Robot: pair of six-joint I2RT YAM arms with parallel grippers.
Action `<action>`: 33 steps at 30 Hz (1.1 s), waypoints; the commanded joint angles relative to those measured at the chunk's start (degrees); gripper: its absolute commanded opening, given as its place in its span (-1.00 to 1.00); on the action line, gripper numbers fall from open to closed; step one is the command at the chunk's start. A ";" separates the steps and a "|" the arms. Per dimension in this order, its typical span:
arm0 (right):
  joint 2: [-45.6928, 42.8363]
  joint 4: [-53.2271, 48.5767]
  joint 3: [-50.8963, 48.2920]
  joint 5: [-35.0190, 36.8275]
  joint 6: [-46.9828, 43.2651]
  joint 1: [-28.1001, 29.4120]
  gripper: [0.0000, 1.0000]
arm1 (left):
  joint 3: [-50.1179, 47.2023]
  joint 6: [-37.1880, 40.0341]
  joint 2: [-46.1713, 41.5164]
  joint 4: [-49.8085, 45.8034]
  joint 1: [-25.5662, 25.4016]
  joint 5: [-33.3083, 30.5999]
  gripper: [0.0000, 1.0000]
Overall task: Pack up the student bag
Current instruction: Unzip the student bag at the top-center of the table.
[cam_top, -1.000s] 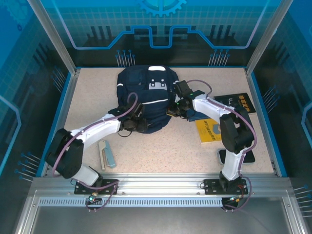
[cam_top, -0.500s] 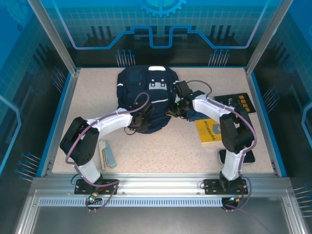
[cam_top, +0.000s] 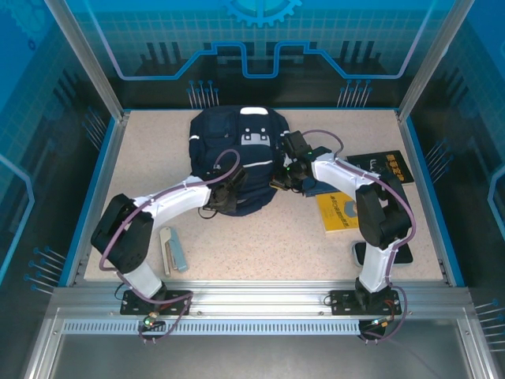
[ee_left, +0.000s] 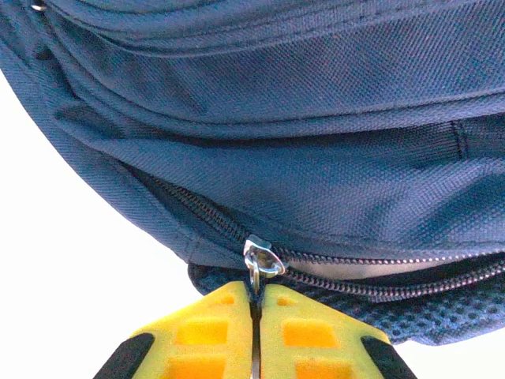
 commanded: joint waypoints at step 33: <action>-13.90 -2.99 -11.02 3.96 28.43 8.83 0.17 | -12.03 7.07 -13.03 17.74 1.11 30.76 -1.00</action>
